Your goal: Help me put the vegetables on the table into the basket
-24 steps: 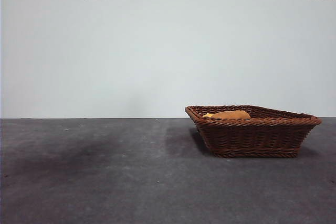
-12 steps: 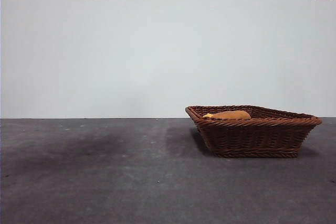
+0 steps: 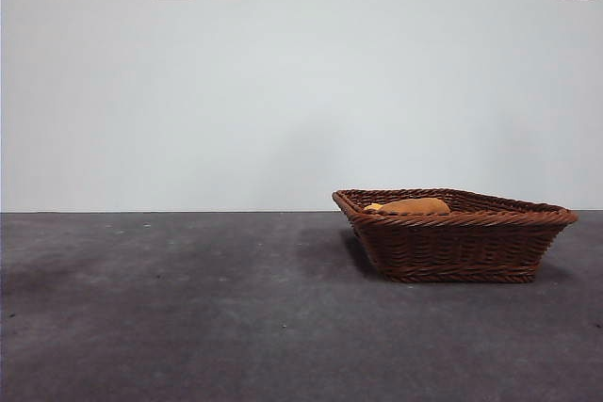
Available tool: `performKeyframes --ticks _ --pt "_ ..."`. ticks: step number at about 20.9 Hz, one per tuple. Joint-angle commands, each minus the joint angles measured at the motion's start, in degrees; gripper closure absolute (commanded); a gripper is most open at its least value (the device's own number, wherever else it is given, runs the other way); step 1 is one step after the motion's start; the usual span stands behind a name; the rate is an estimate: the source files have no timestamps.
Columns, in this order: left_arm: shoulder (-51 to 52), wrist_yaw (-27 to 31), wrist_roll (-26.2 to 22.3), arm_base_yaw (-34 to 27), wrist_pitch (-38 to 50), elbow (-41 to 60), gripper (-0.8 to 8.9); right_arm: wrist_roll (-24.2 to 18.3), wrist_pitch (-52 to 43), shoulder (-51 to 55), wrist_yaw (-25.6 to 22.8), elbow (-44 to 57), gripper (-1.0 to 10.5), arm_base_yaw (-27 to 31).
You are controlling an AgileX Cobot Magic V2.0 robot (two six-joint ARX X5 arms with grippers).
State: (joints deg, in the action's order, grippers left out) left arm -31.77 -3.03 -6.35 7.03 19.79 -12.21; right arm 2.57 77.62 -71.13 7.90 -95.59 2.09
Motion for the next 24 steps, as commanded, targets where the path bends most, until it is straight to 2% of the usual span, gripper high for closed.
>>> performKeyframes --ticks 1,3,4,6,10,15,18,20,24 --pt "4.39 0.63 2.29 -2.36 0.59 5.66 8.16 0.39 1.31 -4.33 -0.07 0.22 9.5 -0.17" --pt "7.85 0.79 6.01 -3.87 0.39 9.4 8.16 0.39 1.31 -7.8 -0.07 0.22 9.5 -0.17" --pt "10.23 1.31 9.46 -4.61 0.35 11.52 8.16 0.39 1.22 -9.66 -0.07 0.22 9.5 -0.17" --pt "15.12 3.15 11.91 -5.55 -8.33 11.76 8.16 0.39 1.2 -12.59 -0.07 0.22 9.5 -0.15" --pt "23.15 3.06 11.74 -6.86 -17.64 11.76 8.16 0.39 -3.72 -16.55 -0.07 0.22 9.5 -0.15" --pt "31.28 1.14 11.65 -6.88 -29.24 11.76 8.16 0.39 -19.76 -17.51 -0.07 0.22 9.5 -0.13" --pt "31.56 1.31 9.92 -7.06 -29.88 11.76 8.16 0.39 -30.23 -17.53 -0.04 0.22 9.5 -0.13" --pt "31.56 1.16 6.93 -7.06 -29.88 11.76 8.16 0.39 -35.93 -17.53 -0.04 0.22 9.5 -0.13" --pt "31.56 1.16 4.83 -7.06 -29.88 11.76 8.16 0.39 -41.81 -17.53 -0.07 0.22 9.5 -0.13"
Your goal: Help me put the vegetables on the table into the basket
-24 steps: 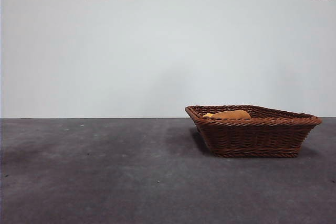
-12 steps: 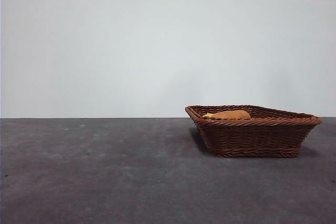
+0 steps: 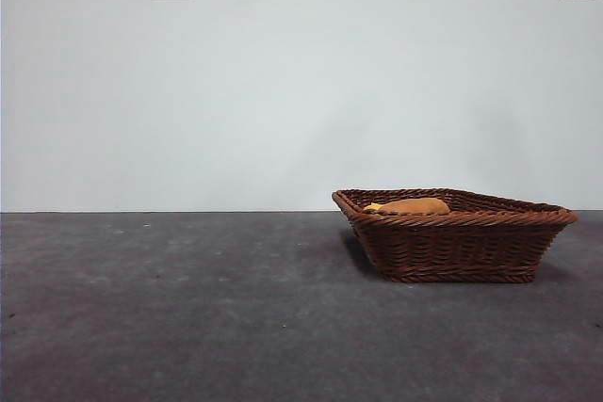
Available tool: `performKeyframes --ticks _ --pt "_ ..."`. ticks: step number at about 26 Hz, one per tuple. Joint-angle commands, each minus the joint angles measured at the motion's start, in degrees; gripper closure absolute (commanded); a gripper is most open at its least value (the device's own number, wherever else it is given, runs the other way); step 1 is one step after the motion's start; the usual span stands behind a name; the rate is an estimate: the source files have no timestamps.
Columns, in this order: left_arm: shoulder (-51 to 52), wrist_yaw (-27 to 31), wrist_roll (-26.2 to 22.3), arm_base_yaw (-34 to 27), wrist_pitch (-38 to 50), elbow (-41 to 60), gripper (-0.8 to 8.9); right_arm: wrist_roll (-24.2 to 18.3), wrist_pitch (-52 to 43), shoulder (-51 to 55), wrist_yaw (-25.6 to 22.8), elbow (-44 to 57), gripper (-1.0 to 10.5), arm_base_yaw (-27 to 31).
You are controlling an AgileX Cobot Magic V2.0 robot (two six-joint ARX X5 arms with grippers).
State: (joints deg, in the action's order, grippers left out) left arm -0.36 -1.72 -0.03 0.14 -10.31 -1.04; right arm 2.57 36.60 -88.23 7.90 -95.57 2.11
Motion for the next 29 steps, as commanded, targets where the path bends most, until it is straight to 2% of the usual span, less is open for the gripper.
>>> performKeyframes --ticks 1,21,25,29 --pt "0.15 -0.13 -1.49 -0.17 0.22 0.59 8.16 0.39 -0.7 -0.44 -0.04 0.2 9.5 -0.15" --pt "-0.57 -0.17 -1.49 -0.17 0.85 0.59 8.16 0.39 -0.61 -0.68 -0.13 0.22 9.5 -0.15" --pt "-0.83 -0.17 -1.49 -0.17 0.83 0.59 8.16 0.39 1.07 0.15 -3.78 0.22 9.5 -0.17" --pt "-1.07 -0.2 -1.49 -0.17 0.83 0.59 8.16 0.37 3.67 3.1 -3.87 0.22 9.5 -0.33"
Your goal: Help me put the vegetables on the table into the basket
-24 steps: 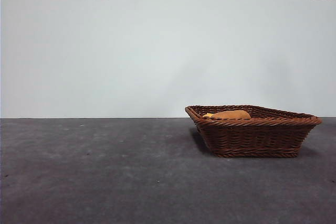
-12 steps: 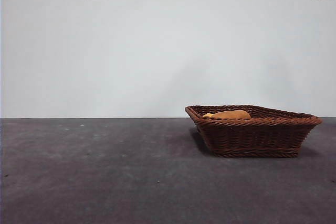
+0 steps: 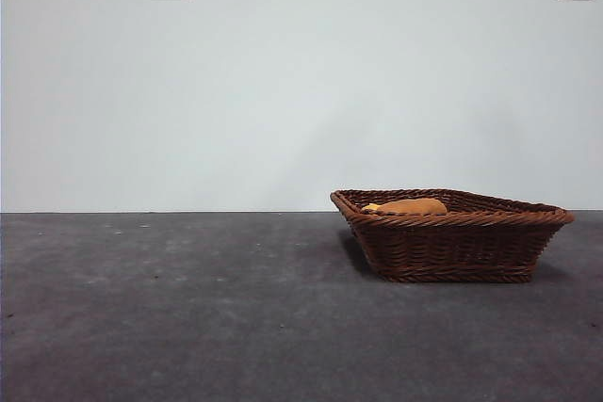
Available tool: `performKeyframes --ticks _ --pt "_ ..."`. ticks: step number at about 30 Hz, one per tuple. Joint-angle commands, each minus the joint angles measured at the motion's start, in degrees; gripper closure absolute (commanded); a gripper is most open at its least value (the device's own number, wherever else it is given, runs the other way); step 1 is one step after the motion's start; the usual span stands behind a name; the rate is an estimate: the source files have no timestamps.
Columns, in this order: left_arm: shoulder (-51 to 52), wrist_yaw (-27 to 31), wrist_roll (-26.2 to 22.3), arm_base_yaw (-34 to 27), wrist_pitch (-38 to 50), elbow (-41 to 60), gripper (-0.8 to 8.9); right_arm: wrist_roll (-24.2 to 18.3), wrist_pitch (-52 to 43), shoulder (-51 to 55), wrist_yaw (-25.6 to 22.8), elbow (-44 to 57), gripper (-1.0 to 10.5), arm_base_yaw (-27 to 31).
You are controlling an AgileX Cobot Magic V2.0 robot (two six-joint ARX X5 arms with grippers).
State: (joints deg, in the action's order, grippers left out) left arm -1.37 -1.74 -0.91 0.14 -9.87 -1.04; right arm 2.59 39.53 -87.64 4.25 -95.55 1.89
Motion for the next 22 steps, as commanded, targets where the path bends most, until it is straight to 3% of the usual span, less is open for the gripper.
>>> performKeyframes --ticks 1,9,17,22 --pt "-0.17 -0.15 -0.61 -0.17 0.39 0.59 8.16 0.35 1.86 4.02 -0.2 0.24 9.5 -0.11" --pt "-1.07 -0.17 -0.61 -0.17 0.39 0.59 8.16 0.37 -0.46 21.27 -0.22 9.66 9.5 -0.42" --pt "-1.73 -0.17 -0.61 -0.17 0.39 0.59 8.16 -1.09 -17.14 42.86 -6.03 35.8 9.5 -0.33" --pt "-1.81 -0.17 -0.61 -0.17 0.39 0.59 8.16 -1.27 -23.52 57.31 -6.23 52.54 9.5 -0.31"
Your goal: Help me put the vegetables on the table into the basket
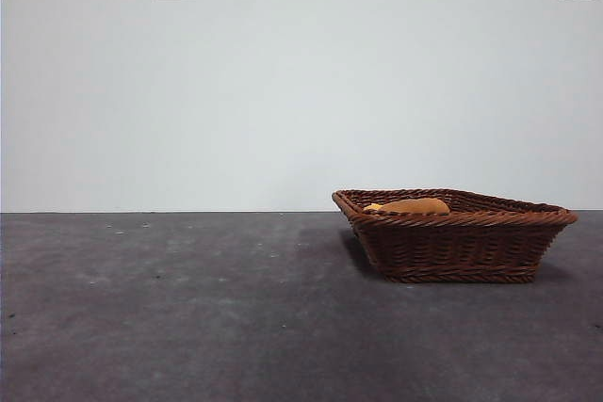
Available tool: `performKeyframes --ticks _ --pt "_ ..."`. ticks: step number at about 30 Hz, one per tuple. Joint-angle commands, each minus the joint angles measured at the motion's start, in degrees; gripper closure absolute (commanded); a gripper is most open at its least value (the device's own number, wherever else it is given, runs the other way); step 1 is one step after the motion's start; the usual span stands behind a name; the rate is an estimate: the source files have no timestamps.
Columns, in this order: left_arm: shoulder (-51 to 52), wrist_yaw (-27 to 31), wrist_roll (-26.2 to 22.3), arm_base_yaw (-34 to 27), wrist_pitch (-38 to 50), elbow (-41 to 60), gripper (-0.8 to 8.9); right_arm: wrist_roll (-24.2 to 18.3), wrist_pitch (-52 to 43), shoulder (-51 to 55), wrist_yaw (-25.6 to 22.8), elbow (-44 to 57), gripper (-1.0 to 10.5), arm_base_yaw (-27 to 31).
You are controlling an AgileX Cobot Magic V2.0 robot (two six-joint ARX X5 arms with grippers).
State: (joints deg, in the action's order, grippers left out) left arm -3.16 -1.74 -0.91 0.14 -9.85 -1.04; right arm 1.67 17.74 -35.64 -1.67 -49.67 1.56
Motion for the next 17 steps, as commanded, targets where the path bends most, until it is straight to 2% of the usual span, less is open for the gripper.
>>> performKeyframes --ticks 1,9,17 --pt "-0.02 -0.17 -0.61 -0.17 0.37 0.59 8.16 -0.35 -2.05 7.98 -0.31 9.4 9.5 0.0" --pt "-0.02 -0.17 -0.61 -0.17 0.37 0.59 8.16 -1.99 -5.81 26.8 -0.44 29.2 9.5 0.0" --pt "-0.02 -0.17 -0.61 -0.17 0.37 0.59 8.16 -1.9 -5.77 35.19 -0.9 40.85 9.5 -0.04"
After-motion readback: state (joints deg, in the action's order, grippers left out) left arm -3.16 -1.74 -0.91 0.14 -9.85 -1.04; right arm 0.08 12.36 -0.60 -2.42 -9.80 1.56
